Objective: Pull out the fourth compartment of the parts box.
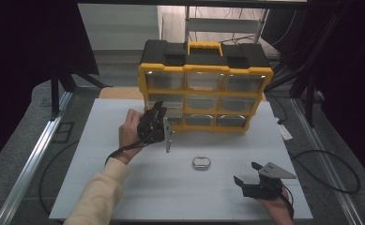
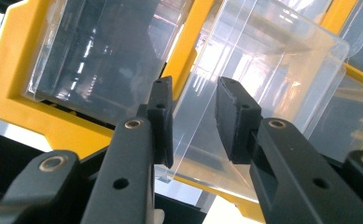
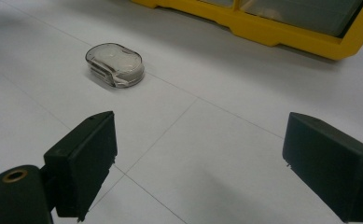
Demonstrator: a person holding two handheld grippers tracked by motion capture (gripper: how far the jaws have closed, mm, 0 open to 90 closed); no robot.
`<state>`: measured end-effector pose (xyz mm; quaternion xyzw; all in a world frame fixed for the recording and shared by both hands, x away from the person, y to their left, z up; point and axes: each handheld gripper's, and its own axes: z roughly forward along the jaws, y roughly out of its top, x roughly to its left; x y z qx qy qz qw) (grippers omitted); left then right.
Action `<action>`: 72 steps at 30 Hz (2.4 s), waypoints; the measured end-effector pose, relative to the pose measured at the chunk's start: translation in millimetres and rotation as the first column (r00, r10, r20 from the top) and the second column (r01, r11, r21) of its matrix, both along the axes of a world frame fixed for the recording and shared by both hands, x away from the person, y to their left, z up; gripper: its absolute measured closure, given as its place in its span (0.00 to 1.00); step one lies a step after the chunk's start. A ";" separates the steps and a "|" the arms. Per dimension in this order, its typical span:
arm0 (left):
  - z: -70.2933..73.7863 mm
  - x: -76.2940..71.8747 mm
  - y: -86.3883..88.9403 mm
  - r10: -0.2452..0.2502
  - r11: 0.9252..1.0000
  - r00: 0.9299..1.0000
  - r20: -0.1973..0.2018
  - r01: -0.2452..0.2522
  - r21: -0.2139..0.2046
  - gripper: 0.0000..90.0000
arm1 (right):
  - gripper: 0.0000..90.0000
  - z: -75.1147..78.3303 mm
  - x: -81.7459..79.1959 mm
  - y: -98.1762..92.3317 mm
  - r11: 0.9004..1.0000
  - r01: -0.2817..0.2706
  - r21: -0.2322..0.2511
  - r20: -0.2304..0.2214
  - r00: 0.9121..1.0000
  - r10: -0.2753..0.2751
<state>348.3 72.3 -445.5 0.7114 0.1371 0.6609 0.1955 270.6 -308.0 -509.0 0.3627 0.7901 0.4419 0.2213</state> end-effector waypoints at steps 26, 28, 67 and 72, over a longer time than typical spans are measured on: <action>-0.3 -9.2 1.1 -0.011 1.000 1.000 0.006 0.011 0.003 0.76 | 0.12 0.0 -0.2 0.3 1.000 -0.001 -0.001 0.000 1.000 0.001; -0.3 -9.7 1.2 -0.012 1.000 1.000 0.006 0.012 0.003 0.76 | 0.12 0.0 -0.3 0.4 1.000 -0.001 -0.001 0.000 1.000 0.001; -0.5 -21.8 2.4 -0.027 1.000 1.000 0.016 0.027 -0.003 0.75 | 0.12 0.3 -0.5 0.4 1.000 -0.002 -0.001 0.000 1.000 0.002; -0.6 -22.9 2.5 -0.028 1.000 0.999 0.017 0.029 -0.005 0.75 | 0.12 0.2 -0.5 0.5 1.000 -0.002 -0.001 0.001 1.000 0.002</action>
